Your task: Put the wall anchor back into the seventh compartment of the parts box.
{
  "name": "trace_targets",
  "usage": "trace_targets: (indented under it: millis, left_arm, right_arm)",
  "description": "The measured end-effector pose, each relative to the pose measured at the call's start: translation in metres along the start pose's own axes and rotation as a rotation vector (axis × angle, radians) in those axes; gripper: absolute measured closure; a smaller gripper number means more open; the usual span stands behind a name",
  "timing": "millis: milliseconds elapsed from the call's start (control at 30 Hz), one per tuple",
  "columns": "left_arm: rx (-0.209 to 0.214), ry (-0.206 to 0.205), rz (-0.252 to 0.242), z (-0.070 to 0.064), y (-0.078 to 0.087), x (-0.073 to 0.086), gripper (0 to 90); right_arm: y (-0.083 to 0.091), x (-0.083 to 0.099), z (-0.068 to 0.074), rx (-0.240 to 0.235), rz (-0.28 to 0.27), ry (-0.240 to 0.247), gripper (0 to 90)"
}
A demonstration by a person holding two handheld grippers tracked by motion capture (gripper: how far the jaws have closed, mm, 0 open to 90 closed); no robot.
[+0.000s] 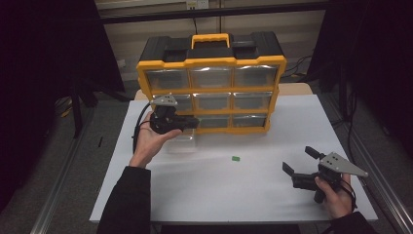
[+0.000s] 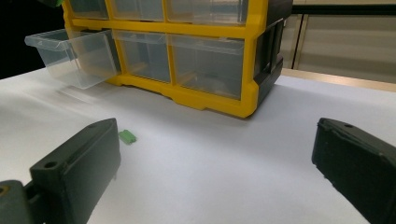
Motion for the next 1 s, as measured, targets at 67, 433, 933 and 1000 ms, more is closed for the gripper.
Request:
trace_targets:
  millis: [67,433,933,1000]
  left_arm:
    - [-0.009,0.002,0.001,0.003,0.003,0.002,84.8]
    - [-0.053,0.020,0.032,0.019,0.019,0.005,84.8]
    - [-0.104,0.032,0.106,0.042,0.029,0.005,84.8]
    - [-0.110,0.026,0.116,0.043,0.030,0.004,84.8]
  right_arm:
    - [0.000,0.000,0.000,0.000,-0.003,0.000,0.8]
    - [0.000,-0.001,0.000,0.000,-0.018,0.001,0.8]
    - [0.000,-0.001,0.000,-0.006,-0.023,0.005,0.9]
    - [0.000,-0.001,0.000,-0.005,-0.024,0.004,0.9]
Point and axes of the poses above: each handheld gripper's, and its own axes: y roughly backward along the jaws, x roughly out of its underside, z roughly to its left, the point moved 6 cm from there along -y, roughly forward along the jaws, and after that the axes turned 11 degrees about -y, right-handed, at the moved point
